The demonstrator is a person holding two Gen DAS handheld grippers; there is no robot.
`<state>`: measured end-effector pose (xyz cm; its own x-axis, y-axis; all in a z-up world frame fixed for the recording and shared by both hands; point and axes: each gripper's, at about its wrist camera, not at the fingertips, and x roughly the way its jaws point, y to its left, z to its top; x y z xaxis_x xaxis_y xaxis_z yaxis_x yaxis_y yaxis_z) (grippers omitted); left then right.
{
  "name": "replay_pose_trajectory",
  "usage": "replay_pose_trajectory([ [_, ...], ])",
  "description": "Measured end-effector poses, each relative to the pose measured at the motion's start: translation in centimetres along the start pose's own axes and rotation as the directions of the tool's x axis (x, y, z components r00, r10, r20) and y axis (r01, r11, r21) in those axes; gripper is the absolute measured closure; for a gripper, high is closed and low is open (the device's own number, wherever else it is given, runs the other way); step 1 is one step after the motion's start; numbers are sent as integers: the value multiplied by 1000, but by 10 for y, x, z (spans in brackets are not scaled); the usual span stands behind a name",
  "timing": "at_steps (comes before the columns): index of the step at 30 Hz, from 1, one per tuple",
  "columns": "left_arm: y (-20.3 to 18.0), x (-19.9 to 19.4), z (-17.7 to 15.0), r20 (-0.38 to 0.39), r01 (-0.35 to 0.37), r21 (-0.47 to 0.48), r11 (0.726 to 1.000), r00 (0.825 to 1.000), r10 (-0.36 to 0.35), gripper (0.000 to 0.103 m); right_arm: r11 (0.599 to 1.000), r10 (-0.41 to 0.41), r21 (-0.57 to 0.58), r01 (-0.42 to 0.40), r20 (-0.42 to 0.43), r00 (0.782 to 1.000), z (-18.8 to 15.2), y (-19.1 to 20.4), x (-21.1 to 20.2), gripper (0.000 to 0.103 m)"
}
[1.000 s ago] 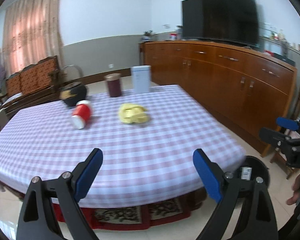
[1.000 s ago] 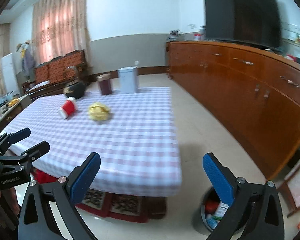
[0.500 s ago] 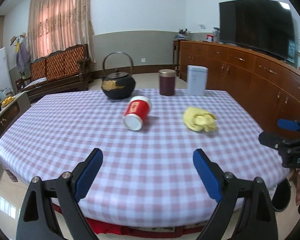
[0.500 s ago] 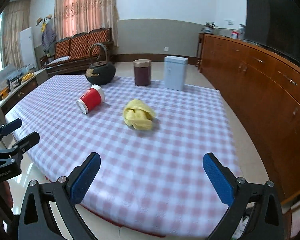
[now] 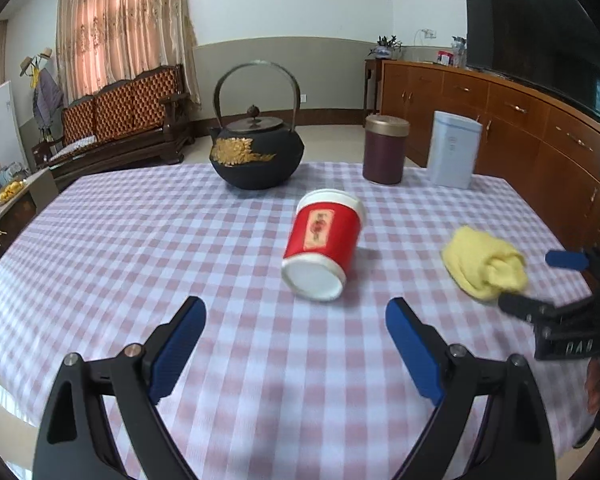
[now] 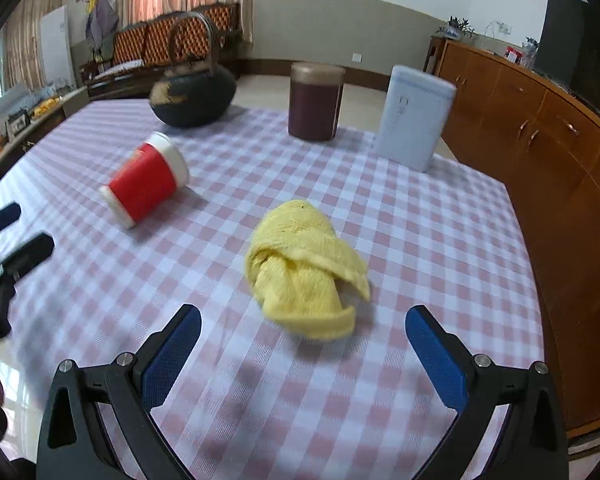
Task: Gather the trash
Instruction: 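Grasp the red paper cup with the left tool while the right tool grasps the yellow cloth, then carry the red cup and yellow cloth in both tools over the black bin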
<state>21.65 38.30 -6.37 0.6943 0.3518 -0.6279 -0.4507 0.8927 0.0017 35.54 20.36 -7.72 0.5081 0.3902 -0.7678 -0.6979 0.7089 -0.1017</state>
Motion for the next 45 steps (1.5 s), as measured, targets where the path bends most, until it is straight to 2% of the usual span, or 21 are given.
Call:
replay_pose_trajectory([
  [2,-1,12,6,-7,3,11,1000,1000,-3,11,1000,-4,-4,4,-22,1000,5,-3,15,1],
  [3,-3,20,9,-15,7,20,1000,1000,-6,11,1000,1,-3,-1,-32,999,6,-4,20,5],
  [4,-5,27,11,-26,8,28,1000,1000,-7,11,1000,8,-6,-8,-47,999,8,-5,28,10],
  [5,-6,36,14,-37,13,32,999,999,-12,11,1000,12,-6,-12,-58,998,9,-6,34,25],
  [6,-8,42,17,-45,18,35,999,999,-17,11,1000,24,-1,-24,-67,997,12,-7,40,32],
  [9,-14,64,23,-94,25,50,998,995,-20,11,999,43,21,-41,-75,996,21,-12,54,33],
  [12,-18,77,24,-130,29,57,998,991,-21,12,998,55,43,-52,-75,996,31,-14,63,41],
  [14,-19,84,24,-142,36,51,998,989,-28,17,997,66,52,-63,-75,995,33,-15,66,45],
  [15,-20,88,24,-164,43,54,998,986,-33,28,997,70,47,-67,-59,996,33,-15,66,54],
  [16,-20,90,25,-169,54,51,997,985,-45,42,996,72,47,-70,-53,996,32,-15,64,58],
  [17,-21,89,26,-165,58,49,997,985,-49,42,996,80,51,-78,-43,996,30,-16,61,62],
  [22,-28,70,21,-131,67,51,996,990,-60,43,994,84,76,-82,-11,996,20,-24,48,64],
  [31,-67,5,6,-77,86,78,993,994,-80,43,991,75,105,-77,28,997,-14,-45,-7,64],
  [45,-137,-109,-17,3,149,112,982,989,-150,43,990,-1,137,-17,126,992,-91,-84,-146,64],
])
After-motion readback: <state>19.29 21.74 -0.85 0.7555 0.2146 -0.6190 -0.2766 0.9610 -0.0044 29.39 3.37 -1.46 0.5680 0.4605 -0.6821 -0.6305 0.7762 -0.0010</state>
